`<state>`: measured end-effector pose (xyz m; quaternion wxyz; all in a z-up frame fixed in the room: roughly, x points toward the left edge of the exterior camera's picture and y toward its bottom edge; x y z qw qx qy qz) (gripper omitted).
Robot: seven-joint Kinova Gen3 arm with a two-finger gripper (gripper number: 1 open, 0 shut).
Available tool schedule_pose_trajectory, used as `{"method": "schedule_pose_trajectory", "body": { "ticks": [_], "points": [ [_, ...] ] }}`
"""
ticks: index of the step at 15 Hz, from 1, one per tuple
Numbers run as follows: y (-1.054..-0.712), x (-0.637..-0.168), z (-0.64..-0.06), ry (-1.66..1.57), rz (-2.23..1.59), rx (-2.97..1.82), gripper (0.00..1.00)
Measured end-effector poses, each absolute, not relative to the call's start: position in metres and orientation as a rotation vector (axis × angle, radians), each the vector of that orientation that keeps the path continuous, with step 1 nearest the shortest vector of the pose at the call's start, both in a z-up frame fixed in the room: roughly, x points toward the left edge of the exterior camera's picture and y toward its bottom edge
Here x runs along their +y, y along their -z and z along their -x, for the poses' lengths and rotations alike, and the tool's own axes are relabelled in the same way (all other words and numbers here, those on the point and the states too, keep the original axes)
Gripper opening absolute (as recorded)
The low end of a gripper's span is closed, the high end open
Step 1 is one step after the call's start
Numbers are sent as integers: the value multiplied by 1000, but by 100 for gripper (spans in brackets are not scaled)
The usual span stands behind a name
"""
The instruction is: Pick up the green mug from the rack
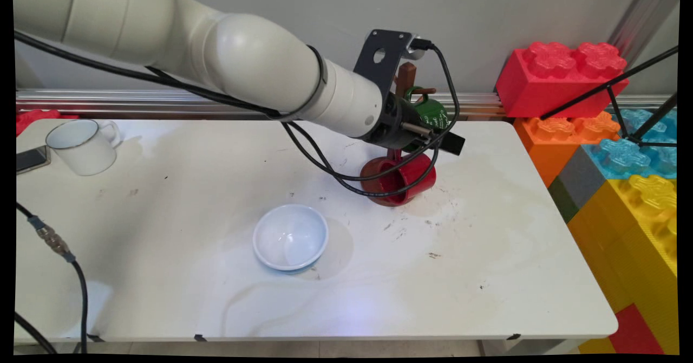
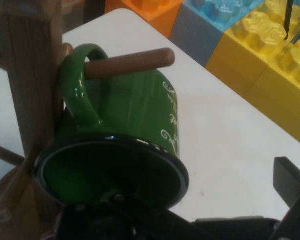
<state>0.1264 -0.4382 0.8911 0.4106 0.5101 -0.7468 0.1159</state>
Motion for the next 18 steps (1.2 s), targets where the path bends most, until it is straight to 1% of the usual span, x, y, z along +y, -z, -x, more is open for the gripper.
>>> {"method": "schedule_pose_trajectory", "body": {
  "ticks": [7,18],
  "points": [
    [-883,-441,-120,-275,-1309,-1815,100],
    [-884,-446,-117,-287,-1314,-1774,100]
  ]
}}
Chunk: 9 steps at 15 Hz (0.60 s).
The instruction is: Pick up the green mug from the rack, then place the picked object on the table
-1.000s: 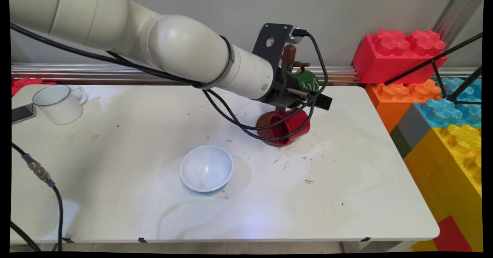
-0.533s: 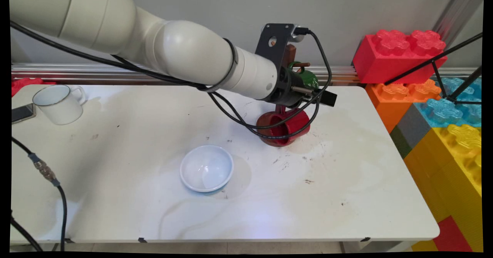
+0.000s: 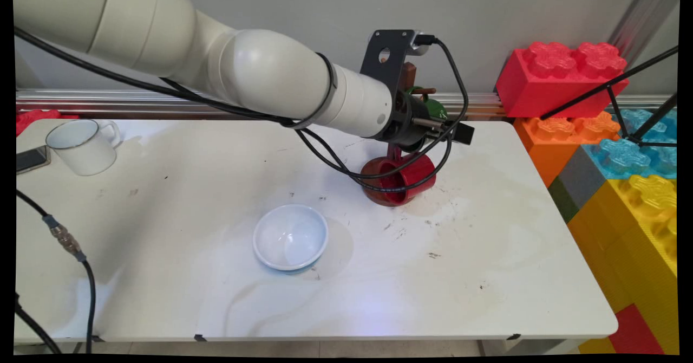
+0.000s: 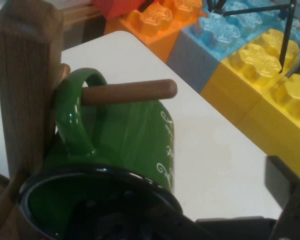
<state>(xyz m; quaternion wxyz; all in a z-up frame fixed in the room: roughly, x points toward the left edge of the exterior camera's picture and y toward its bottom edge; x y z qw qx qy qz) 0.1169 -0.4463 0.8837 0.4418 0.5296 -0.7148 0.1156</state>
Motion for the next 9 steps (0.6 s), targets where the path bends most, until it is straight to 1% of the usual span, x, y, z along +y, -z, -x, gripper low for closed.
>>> {"method": "schedule_pose_trajectory", "body": {
  "ticks": [1,9],
  "points": [
    [-884,-446,-117,-292,-1313,-1776,0],
    [-884,-448,-127,-341,-1336,-1788,0]
  ]
}}
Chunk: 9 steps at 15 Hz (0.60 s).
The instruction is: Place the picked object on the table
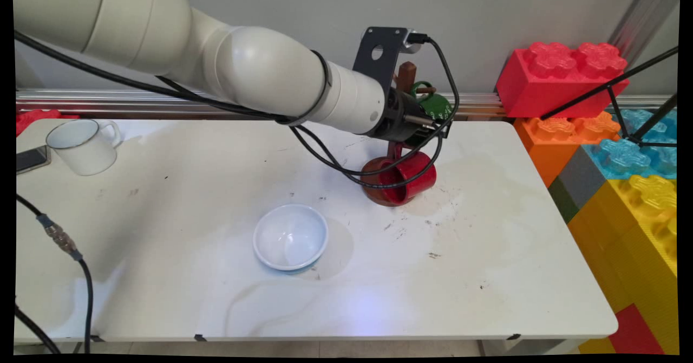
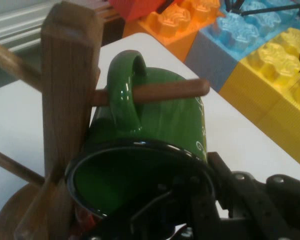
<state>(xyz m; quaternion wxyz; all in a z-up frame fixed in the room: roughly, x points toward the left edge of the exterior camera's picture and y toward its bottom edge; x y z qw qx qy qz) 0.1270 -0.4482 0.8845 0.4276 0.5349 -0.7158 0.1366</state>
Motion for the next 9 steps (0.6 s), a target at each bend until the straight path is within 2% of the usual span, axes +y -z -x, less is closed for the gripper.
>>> {"method": "schedule_pose_trajectory", "body": {
  "ticks": [9],
  "points": [
    [-887,-448,-134,-365,-1359,-1790,0]
  ]
}}
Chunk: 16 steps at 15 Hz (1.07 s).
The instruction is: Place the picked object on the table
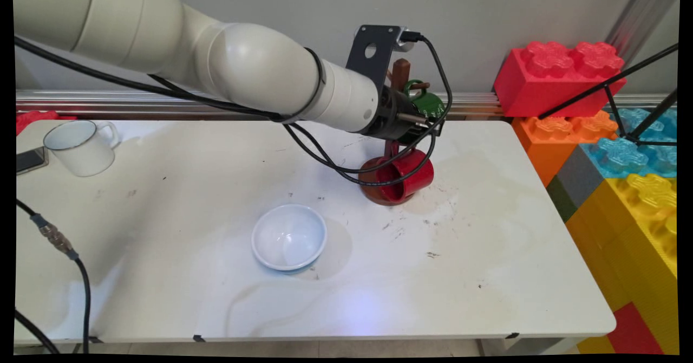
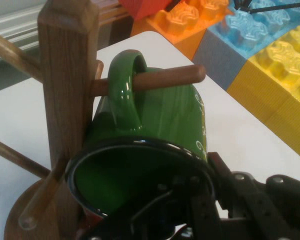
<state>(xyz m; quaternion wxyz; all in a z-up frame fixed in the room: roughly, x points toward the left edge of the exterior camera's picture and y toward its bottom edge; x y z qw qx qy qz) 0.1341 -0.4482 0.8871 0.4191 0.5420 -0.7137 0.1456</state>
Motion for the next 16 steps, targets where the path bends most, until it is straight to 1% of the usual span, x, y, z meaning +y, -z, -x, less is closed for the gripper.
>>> {"method": "schedule_pose_trajectory", "body": {
  "ticks": [8,16],
  "points": [
    [-899,-438,-129,-327,-1344,-1781,0],
    [-914,-414,-111,-226,-1306,-1791,0]
  ]
}}
